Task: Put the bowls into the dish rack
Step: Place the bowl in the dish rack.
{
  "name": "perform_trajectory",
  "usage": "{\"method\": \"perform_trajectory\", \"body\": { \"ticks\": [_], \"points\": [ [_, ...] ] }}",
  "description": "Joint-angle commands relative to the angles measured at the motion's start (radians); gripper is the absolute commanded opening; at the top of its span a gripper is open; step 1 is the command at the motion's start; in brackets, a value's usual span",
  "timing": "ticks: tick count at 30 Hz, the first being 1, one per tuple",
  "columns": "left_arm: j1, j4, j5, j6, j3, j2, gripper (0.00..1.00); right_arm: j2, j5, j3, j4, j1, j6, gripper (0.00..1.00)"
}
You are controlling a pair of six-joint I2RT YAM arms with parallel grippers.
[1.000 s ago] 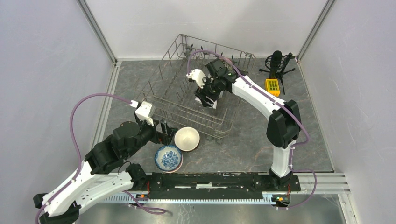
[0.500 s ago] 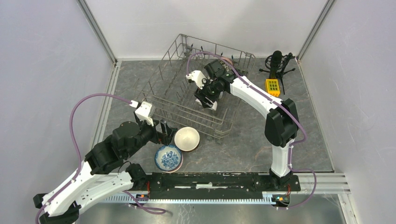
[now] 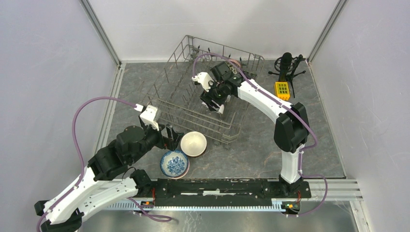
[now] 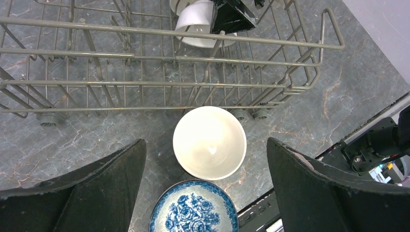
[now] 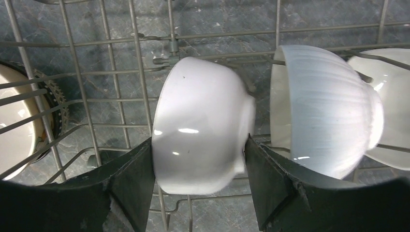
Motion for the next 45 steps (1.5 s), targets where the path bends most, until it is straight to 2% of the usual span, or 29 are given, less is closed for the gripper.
{"method": "perform_trajectory", "body": {
  "ticks": [1,4,11,17,25,29,37,45],
  "points": [
    [0.001,0.01,0.015,0.034,-0.004,-0.007,1.0,-0.072,0.038,0.017,0.059,0.007,0.001,0.72],
    [0.001,0.01,0.017,0.033,-0.004,-0.01,1.0,-0.075,0.054,0.018,0.058,0.017,-0.002,0.76],
    [0.001,0.01,0.022,0.031,-0.006,-0.012,1.0,-0.112,0.105,0.032,0.077,0.033,0.018,0.77],
    [0.001,0.01,0.021,0.031,-0.006,-0.015,1.0,-0.204,0.113,0.015,0.139,0.037,0.078,0.76],
    [0.002,0.01,0.008,0.031,-0.006,-0.004,1.0,-0.381,0.096,-0.13,0.287,0.036,0.179,0.74],
    [0.001,0.007,-0.006,0.029,-0.006,-0.006,1.0,-0.478,0.009,-0.226,0.365,0.045,0.28,0.69],
    [0.001,-0.002,-0.039,0.027,-0.004,-0.002,1.0,-0.627,0.029,-0.358,0.451,0.175,0.338,0.67],
    [0.001,-0.01,-0.062,0.017,-0.006,0.011,1.0,-0.751,0.07,-0.473,0.466,0.247,0.351,0.65]
  ]
}}
